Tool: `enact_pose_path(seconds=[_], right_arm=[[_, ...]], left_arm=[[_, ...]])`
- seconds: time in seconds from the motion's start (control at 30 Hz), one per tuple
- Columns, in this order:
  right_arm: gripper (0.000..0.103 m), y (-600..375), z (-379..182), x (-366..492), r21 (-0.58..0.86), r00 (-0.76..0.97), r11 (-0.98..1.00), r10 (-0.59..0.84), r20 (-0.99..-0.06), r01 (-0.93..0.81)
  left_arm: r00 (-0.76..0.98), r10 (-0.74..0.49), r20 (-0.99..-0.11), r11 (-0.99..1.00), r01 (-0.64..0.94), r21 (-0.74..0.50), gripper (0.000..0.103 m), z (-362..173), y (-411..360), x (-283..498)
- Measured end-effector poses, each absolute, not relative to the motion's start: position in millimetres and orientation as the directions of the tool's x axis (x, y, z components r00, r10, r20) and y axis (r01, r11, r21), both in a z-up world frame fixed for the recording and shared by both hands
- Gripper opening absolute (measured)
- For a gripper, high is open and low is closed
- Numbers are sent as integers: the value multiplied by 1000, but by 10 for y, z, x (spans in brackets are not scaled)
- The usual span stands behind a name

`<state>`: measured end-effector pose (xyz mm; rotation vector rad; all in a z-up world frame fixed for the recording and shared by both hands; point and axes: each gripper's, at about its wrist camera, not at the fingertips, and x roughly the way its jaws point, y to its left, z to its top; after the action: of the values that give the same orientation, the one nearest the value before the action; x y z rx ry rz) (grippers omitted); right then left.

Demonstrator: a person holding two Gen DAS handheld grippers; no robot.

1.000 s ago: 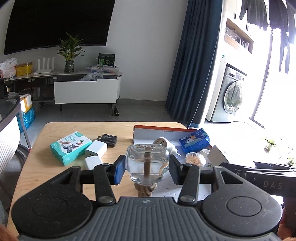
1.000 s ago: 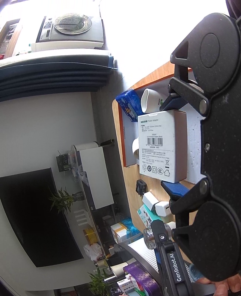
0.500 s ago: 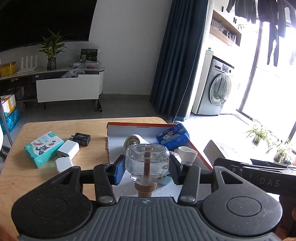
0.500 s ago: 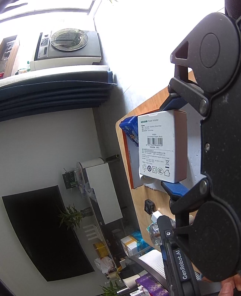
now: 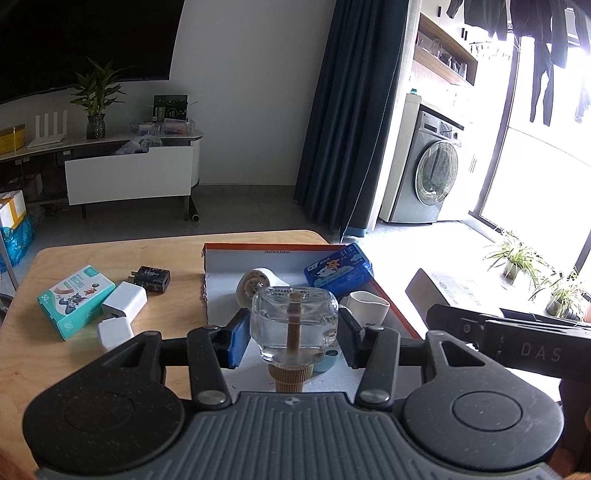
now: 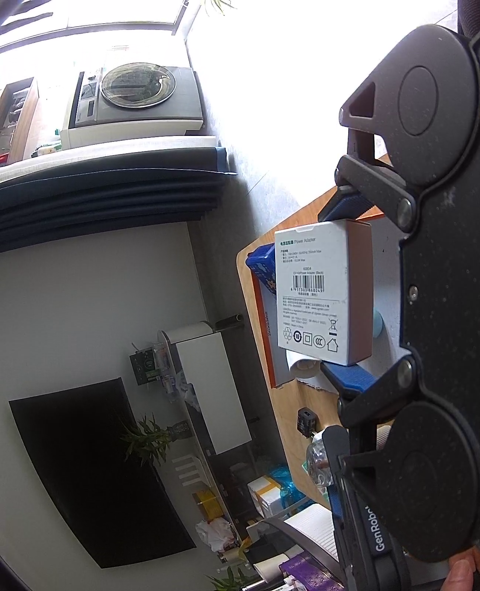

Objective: Organize rigid objects
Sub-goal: 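Carry the glass bottle and the white box over to the lid, then lower the white box into the lid and open right tool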

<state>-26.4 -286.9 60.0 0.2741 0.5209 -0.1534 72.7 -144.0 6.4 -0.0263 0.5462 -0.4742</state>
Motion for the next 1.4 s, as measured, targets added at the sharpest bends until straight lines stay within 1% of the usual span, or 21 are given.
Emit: enact_pose_path(seconds=[0.57, 1.1, 1.4], right_arm=[[93, -2922, 613, -202, 225, 864, 954, -63, -499, 199], [93, -2970, 734, 119, 204, 872, 964, -52, -488, 171], [93, -2975, 732, 284, 201, 867, 965, -49, -496, 170]], left_arm=[[756, -436, -489, 894, 427, -137, 49, 122, -1493, 817], [757, -436, -487, 893, 431, -129, 49, 169, -1566, 1001], [757, -440, -484, 891, 436, -128, 49, 200, -1620, 1103]])
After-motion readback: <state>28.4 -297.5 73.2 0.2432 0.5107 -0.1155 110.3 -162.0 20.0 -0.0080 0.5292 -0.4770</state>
